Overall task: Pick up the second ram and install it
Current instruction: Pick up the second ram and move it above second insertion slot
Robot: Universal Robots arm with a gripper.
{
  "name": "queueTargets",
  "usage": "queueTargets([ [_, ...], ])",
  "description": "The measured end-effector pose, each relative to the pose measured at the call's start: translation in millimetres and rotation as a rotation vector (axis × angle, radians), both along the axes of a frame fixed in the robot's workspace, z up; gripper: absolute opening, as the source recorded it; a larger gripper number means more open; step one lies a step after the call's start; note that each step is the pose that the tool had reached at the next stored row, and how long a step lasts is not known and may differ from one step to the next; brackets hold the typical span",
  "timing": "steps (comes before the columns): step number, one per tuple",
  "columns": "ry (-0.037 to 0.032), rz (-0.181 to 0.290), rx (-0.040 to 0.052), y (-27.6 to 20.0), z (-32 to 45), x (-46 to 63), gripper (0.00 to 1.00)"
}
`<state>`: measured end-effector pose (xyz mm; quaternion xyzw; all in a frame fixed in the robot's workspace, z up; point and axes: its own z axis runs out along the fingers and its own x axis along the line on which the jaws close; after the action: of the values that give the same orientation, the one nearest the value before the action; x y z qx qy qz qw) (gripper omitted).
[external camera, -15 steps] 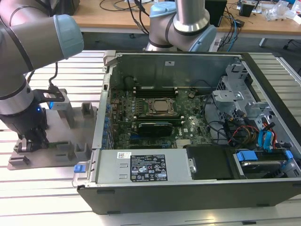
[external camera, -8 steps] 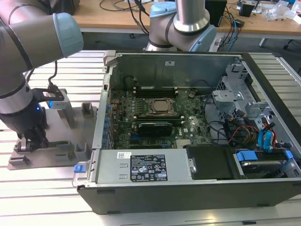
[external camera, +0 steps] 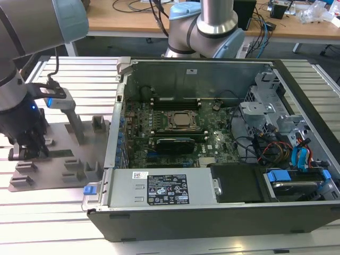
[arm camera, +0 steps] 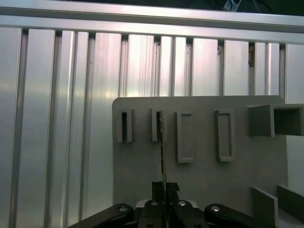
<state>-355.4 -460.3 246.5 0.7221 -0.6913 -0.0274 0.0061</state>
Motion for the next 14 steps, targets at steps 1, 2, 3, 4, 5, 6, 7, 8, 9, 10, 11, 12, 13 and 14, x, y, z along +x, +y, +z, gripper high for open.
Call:
queueTargets([
  [1, 0.0, 0.0, 0.0001, 0.0, 1.7, 0.0, 0.14],
  [2, 0.0, 0.0, 0.0002, 0.0, 4.3, 0.0, 0.14],
  [3, -0.0001, 0.0, 0.0004, 0.0, 7.1, 0.0, 0.14],
  [4, -0.0001, 0.0, 0.0006, 0.0, 13.3, 0.0, 0.14],
  [5, 0.0, 0.0, 0.0006, 0.0, 17.0, 0.0, 0.14],
  [6, -0.0001, 0.0, 0.0007, 0.0, 21.5, 0.0, 0.14],
  [7, 0.0, 0.0, 0.0006, 0.0, 27.0, 0.0, 0.14],
  [8, 0.0, 0.0, 0.0006, 0.0, 33.7, 0.0, 0.14],
  [9, -0.0001, 0.0, 0.0007, 0.0, 44.1, 0.0, 0.14],
  [10, 0.0001, 0.0, 0.0006, 0.0, 51.4, 0.0, 0.14],
  [11, 0.0001, 0.0, 0.0006, 0.0, 58.5, 0.0, 0.14],
  [12, 0.0, 0.0, 0.0007, 0.0, 64.5, 0.0, 0.14],
  [13, -0.0001, 0.0, 0.0008, 0.0, 68.3, 0.0, 0.14],
  [14, 0.0, 0.0, 0.0009, 0.0, 73.7, 0.0, 0.14],
])
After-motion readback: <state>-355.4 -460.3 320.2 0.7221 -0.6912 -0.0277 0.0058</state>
